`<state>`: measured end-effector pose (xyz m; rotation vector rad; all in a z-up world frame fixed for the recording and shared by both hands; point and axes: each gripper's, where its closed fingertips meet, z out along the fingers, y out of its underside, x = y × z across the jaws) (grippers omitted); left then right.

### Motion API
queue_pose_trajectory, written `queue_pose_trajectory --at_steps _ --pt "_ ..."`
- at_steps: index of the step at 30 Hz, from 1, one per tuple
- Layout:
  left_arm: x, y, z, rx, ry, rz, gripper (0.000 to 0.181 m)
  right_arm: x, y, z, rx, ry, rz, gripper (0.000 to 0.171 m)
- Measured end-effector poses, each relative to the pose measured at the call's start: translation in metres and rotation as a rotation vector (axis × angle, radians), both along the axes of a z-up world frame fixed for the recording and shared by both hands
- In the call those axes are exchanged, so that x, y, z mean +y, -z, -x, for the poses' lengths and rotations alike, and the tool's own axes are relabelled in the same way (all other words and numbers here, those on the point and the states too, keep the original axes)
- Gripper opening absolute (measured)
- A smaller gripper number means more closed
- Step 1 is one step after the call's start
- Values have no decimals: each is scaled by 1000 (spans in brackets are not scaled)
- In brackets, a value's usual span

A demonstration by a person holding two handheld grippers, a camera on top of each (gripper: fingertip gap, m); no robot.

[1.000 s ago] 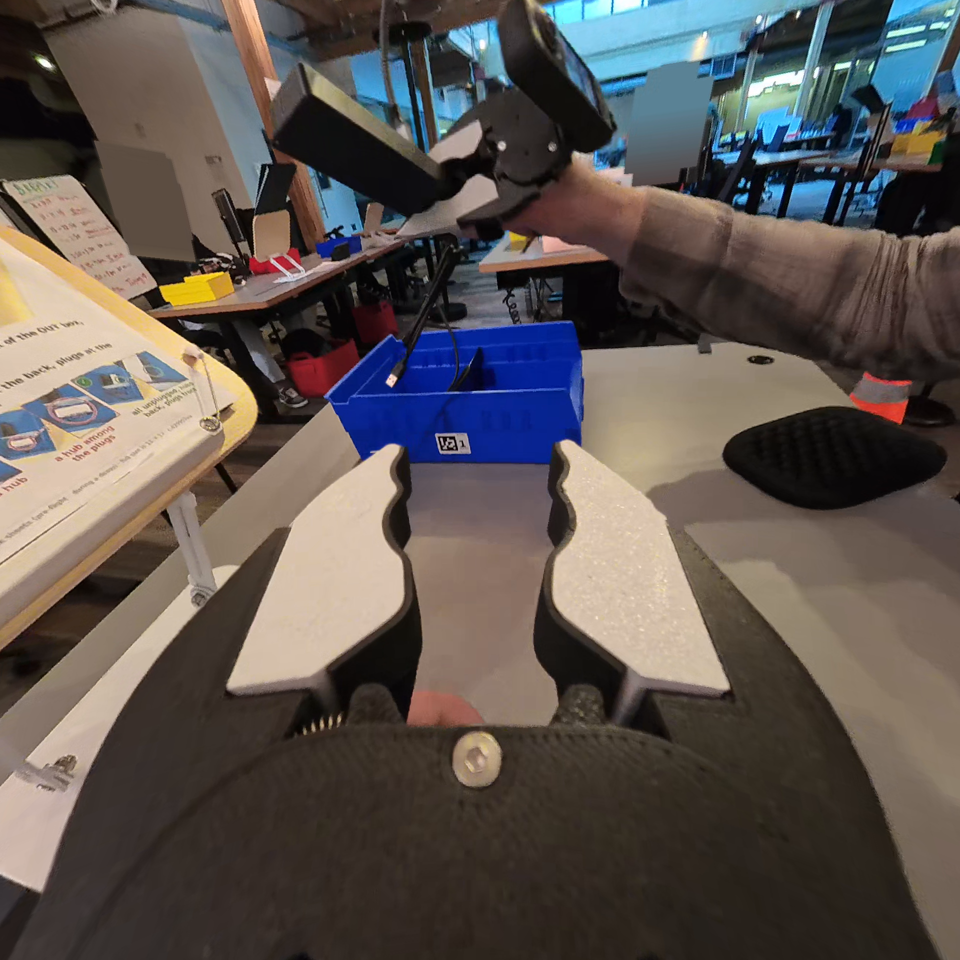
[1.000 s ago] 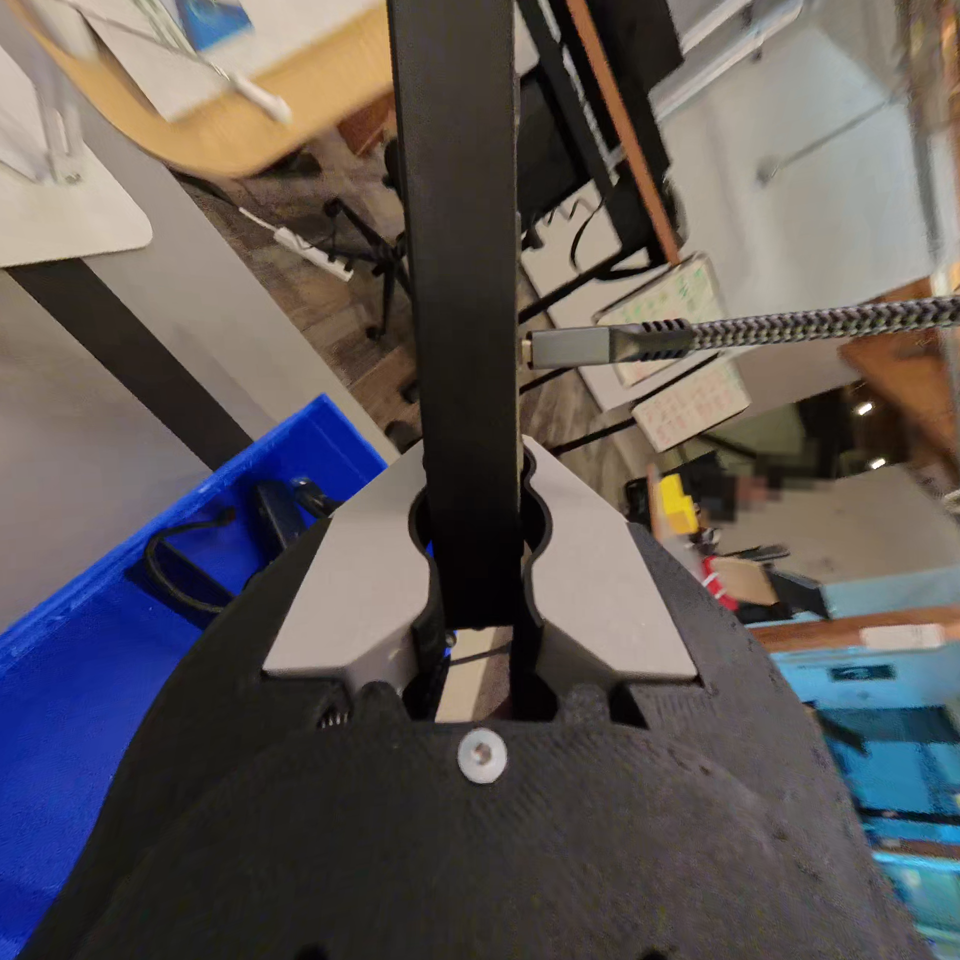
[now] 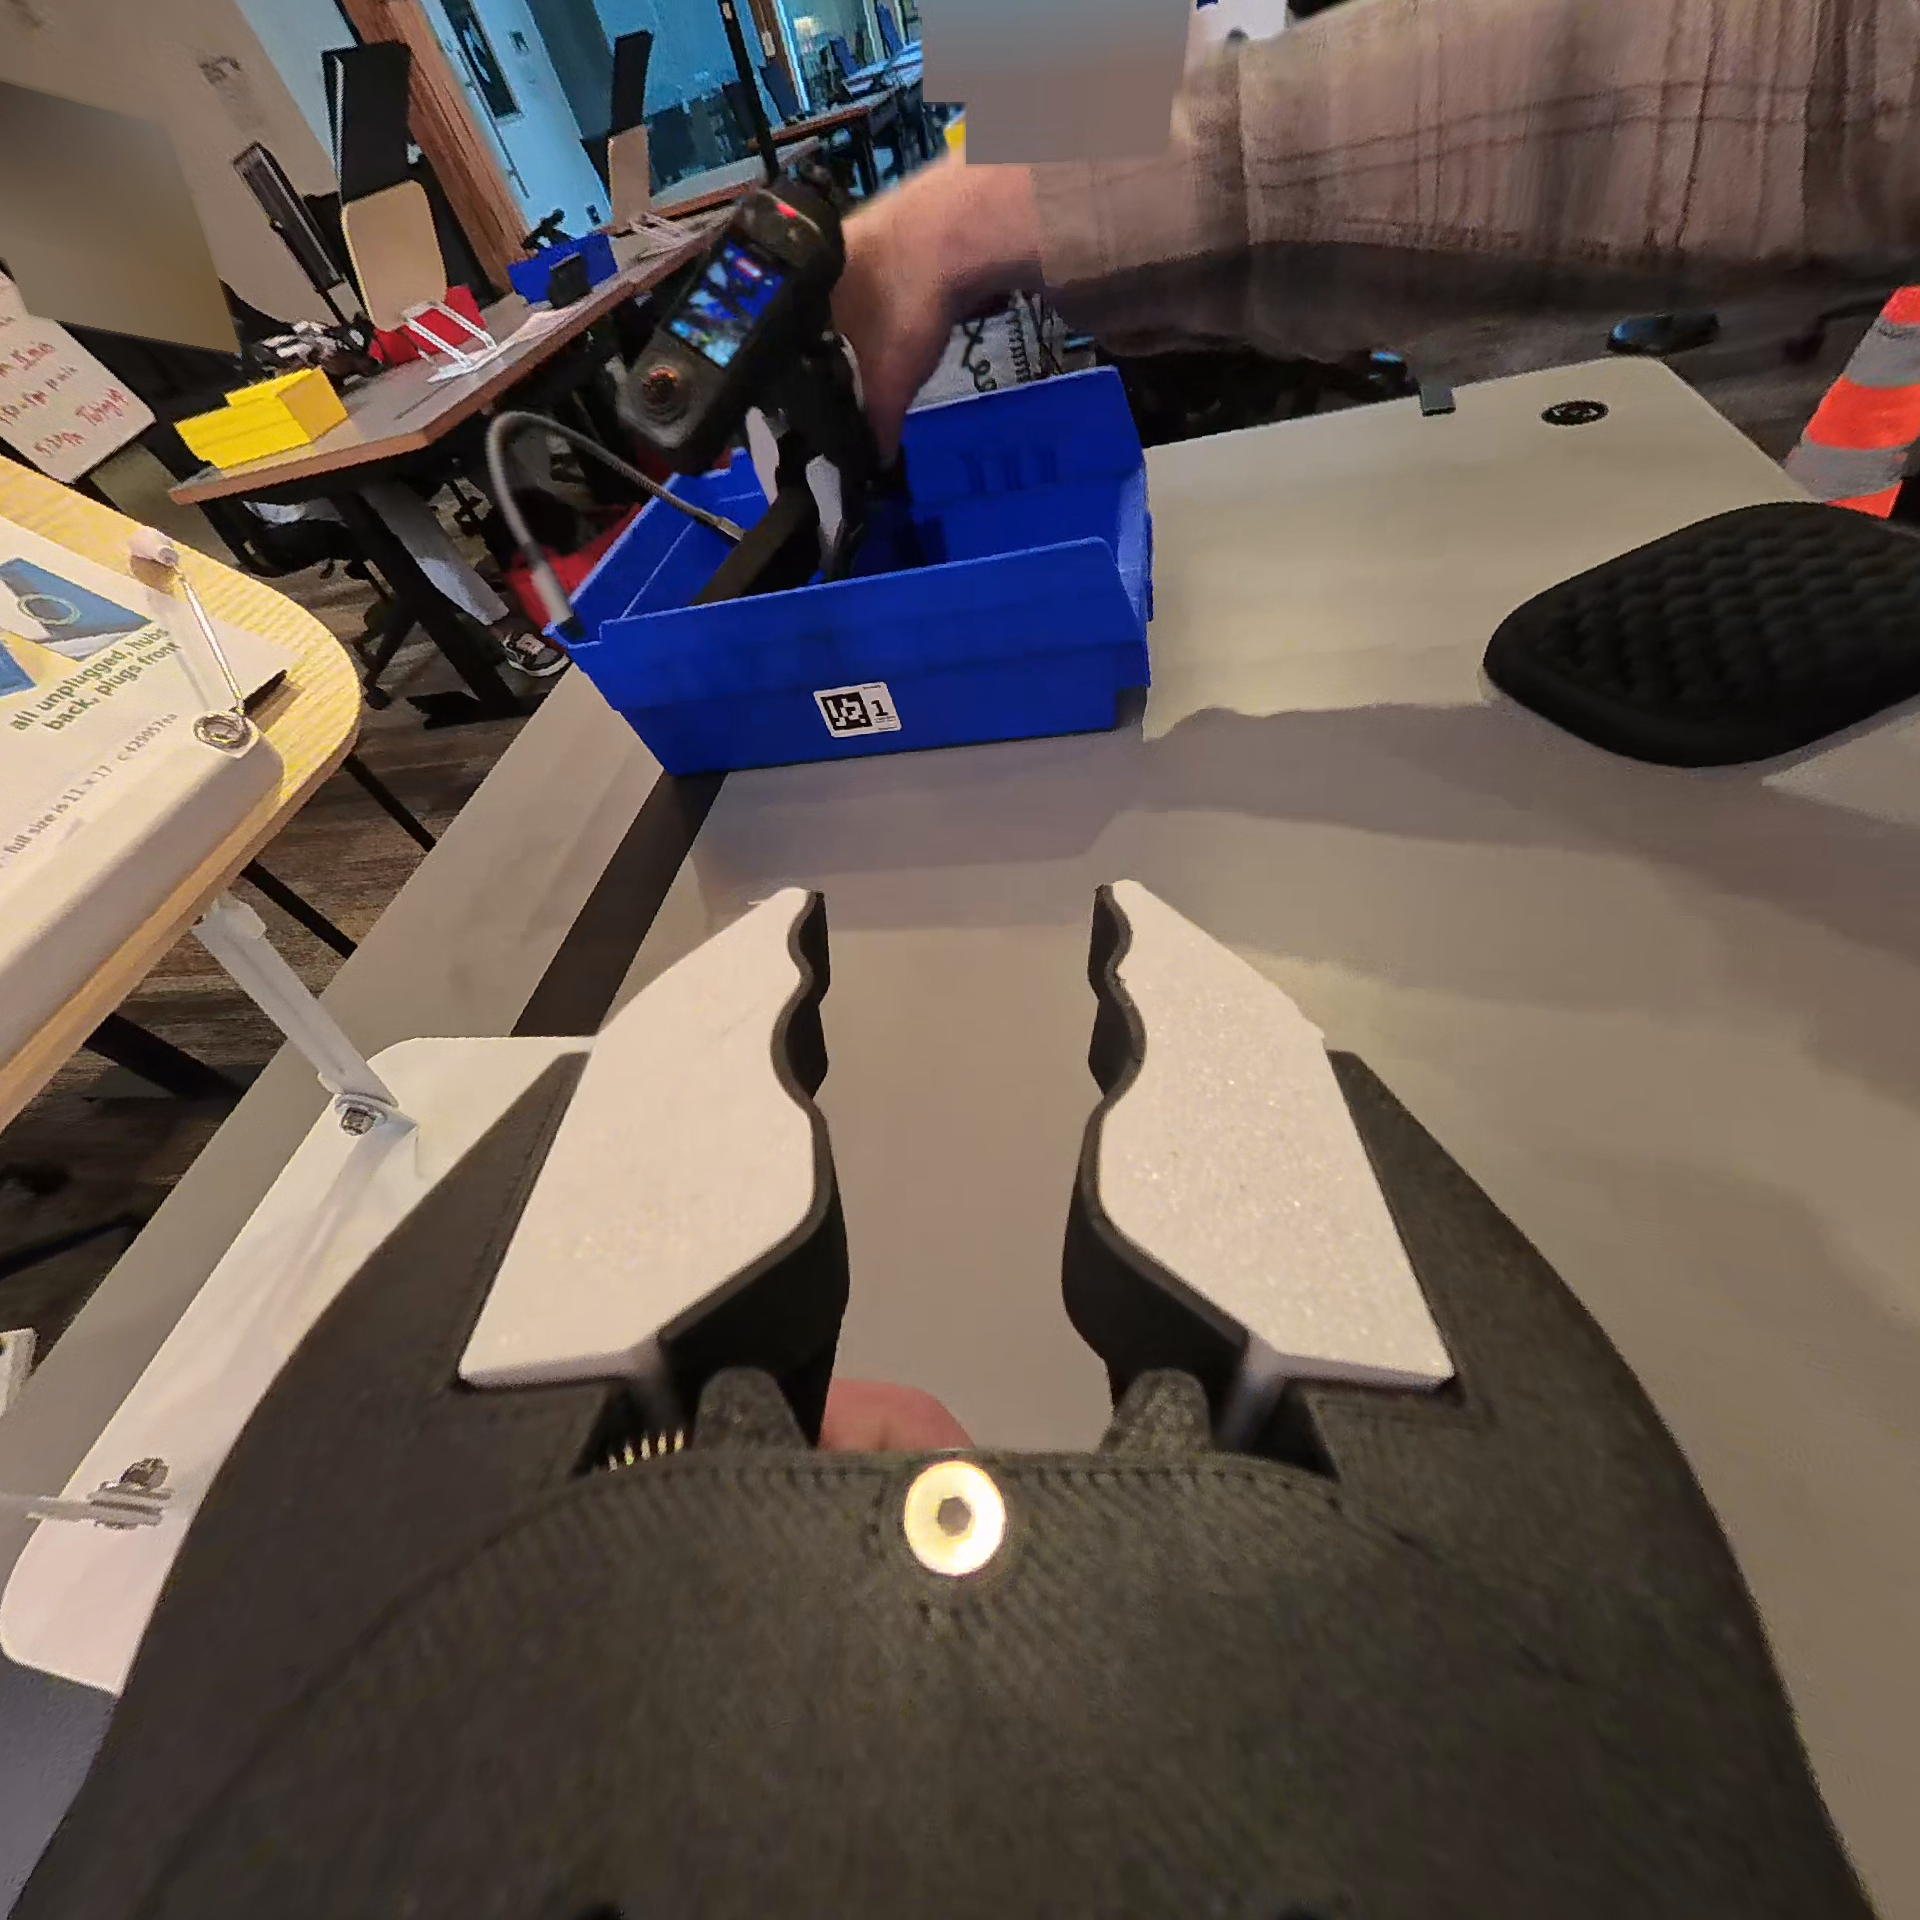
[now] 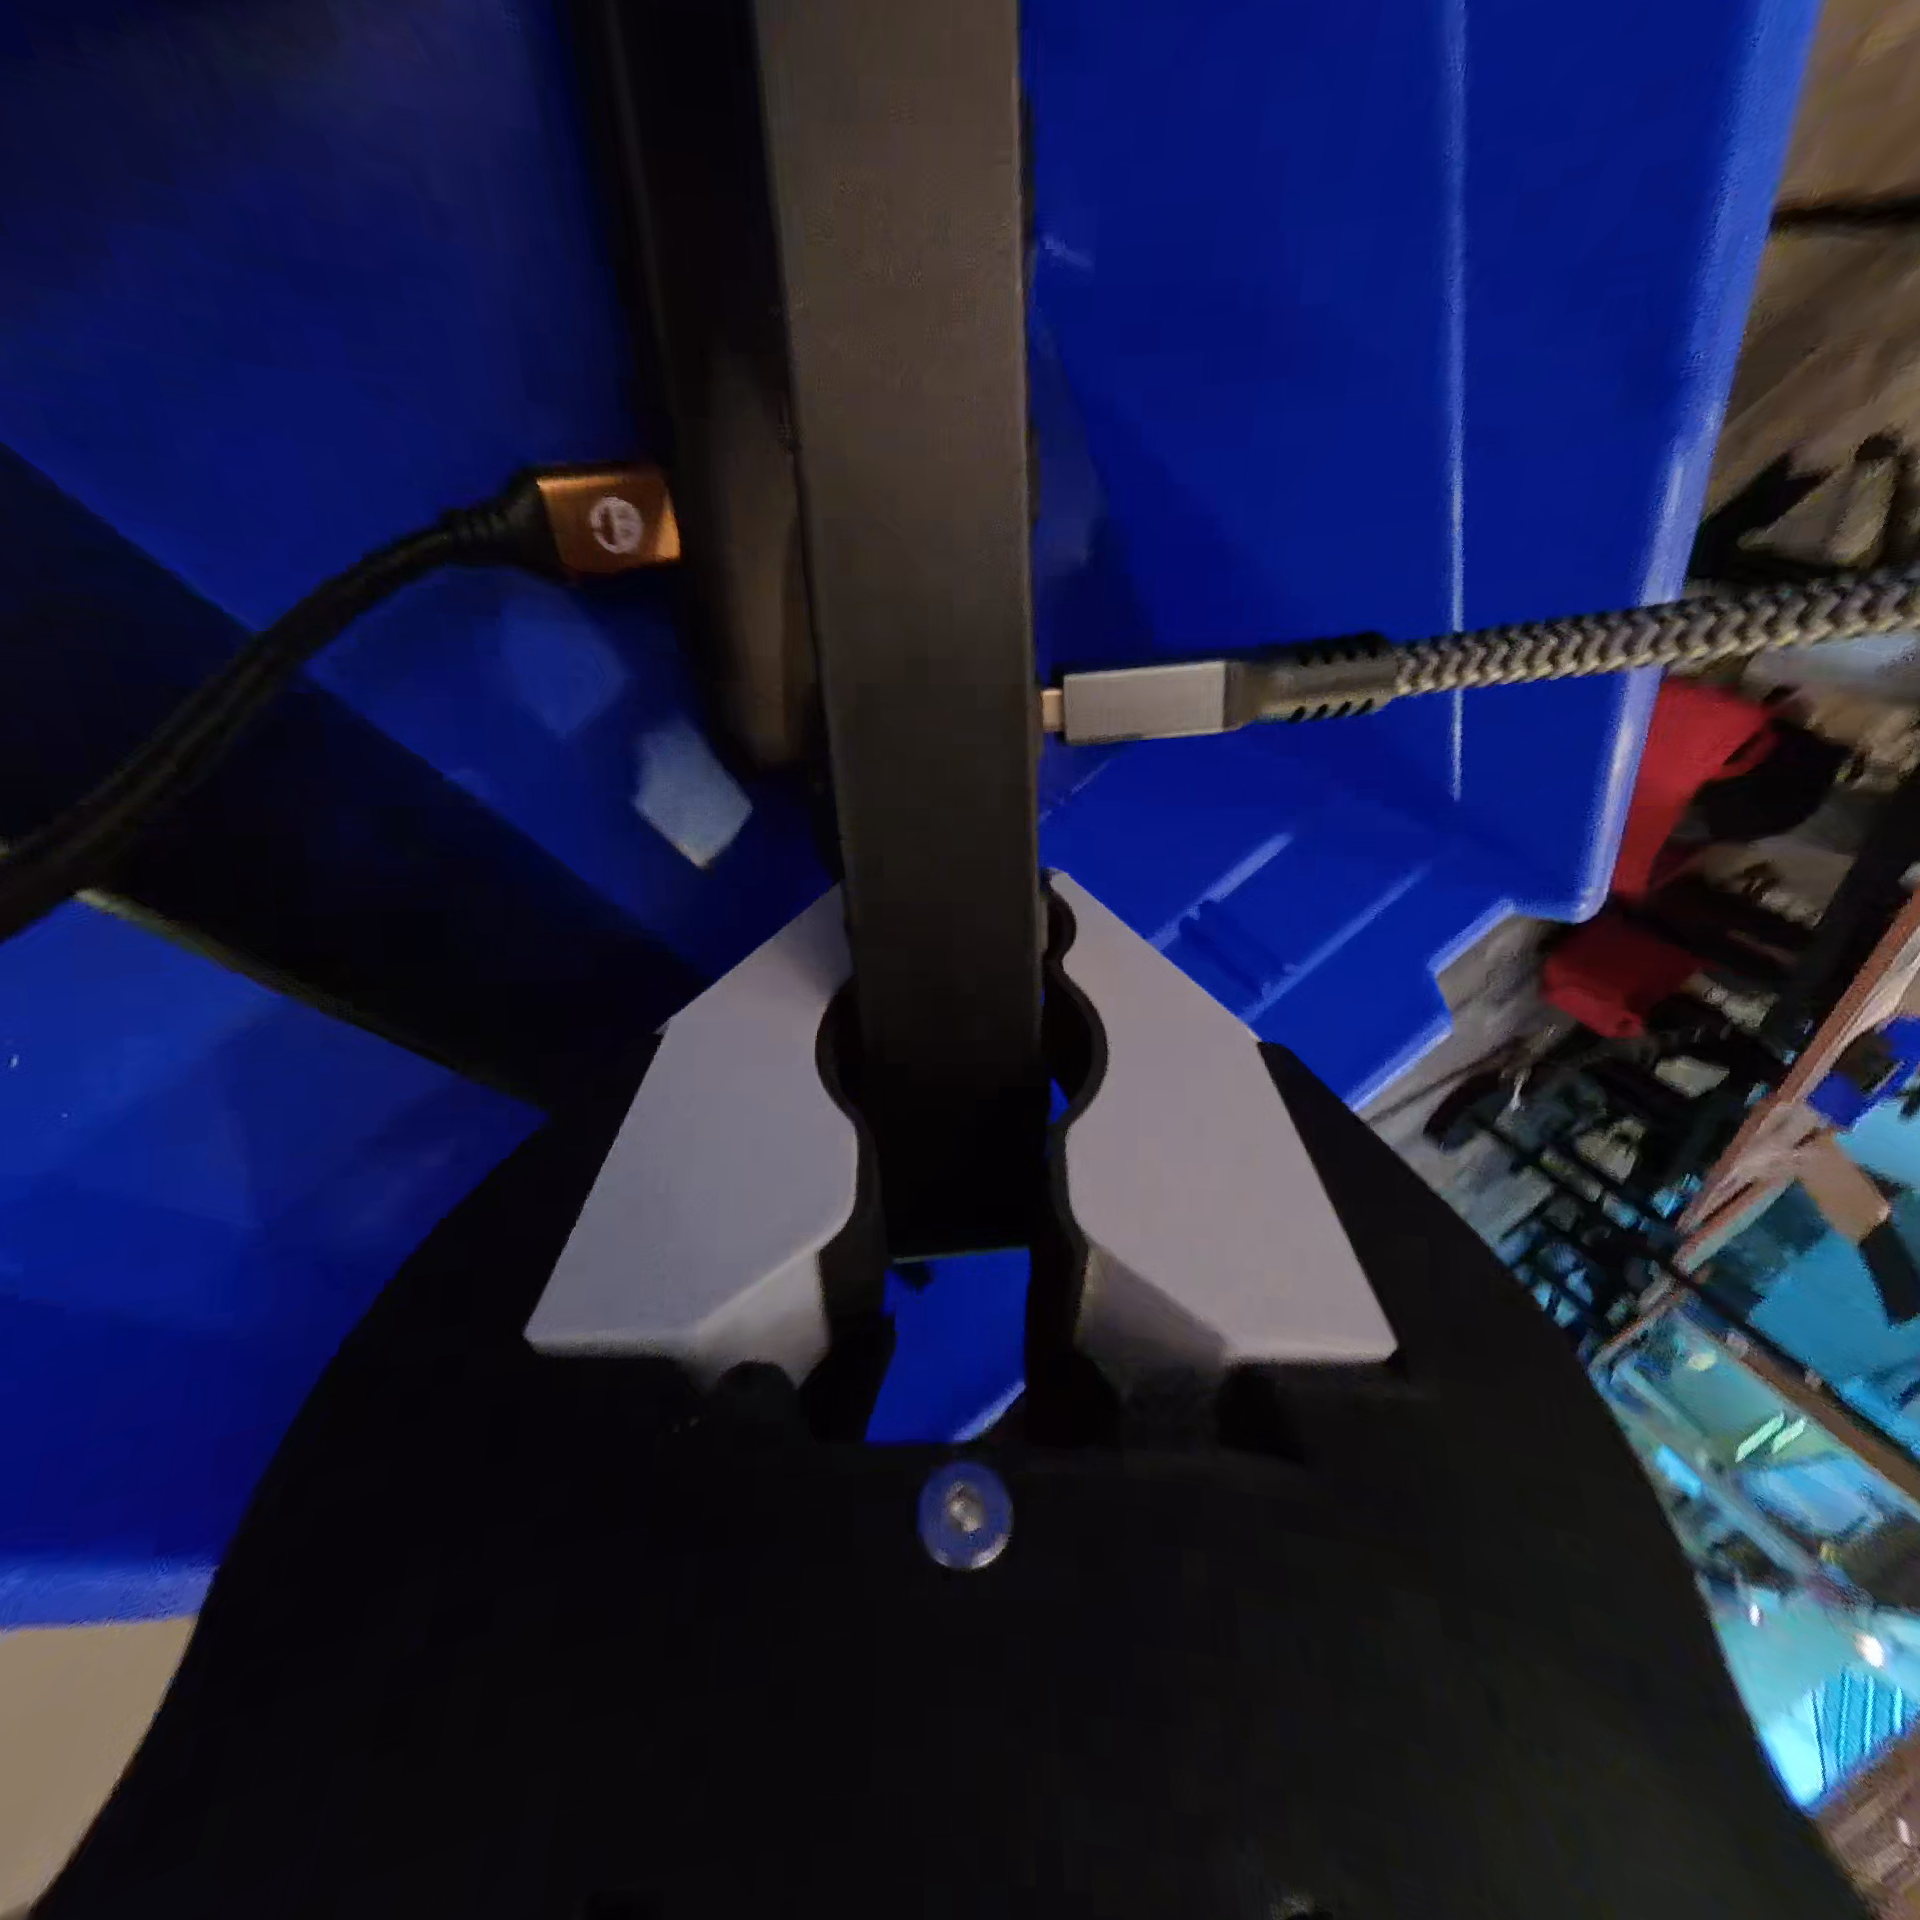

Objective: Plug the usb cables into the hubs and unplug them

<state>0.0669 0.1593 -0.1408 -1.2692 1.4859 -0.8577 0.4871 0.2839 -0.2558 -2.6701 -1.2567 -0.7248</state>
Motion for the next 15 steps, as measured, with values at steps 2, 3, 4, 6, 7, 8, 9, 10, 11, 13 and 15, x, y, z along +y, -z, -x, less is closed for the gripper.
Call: queue_pose_trajectory --at_steps 2,3,4,6,7,8,9,10,11,13,15 --pt "0 3 0 22 -2 -19 49 -1 -9 -3 -58 9 28 57" --pt "2 5 1 34 -8 -30 50 -1 -16 -1 -67 -6 26 63" --pt "4 5 2 42 -19 -39 50 0 -25 2 -73 -22 4 63" --pt "10 4 3 45 -49 -43 52 1 -46 5 -72 -27 -54 70" --pt "12 3 4 41 -56 -45 53 0 -57 8 -56 -25 -89 71" --pt "13 0 5 36 -64 -48 54 -1 -69 11 -34 -25 -137 71" --pt "16 -3 6 33 -81 -57 55 -3 -82 14 -11 -22 -188 71" --pt "19 -6 8 34 -99 -75 56 -7 -94 17 11 -15 -236 70" --pt "22 -9 11 40 -121 -104 57 -13 -106 19 38 -5 -281 69" --pt "34 -20 20 54 -201 -186 59 -26 -126 23 105 37 -375 66" --pt "44 -35 31 64 -280 -255 62 -41 -142 25 168 72 -459 67"
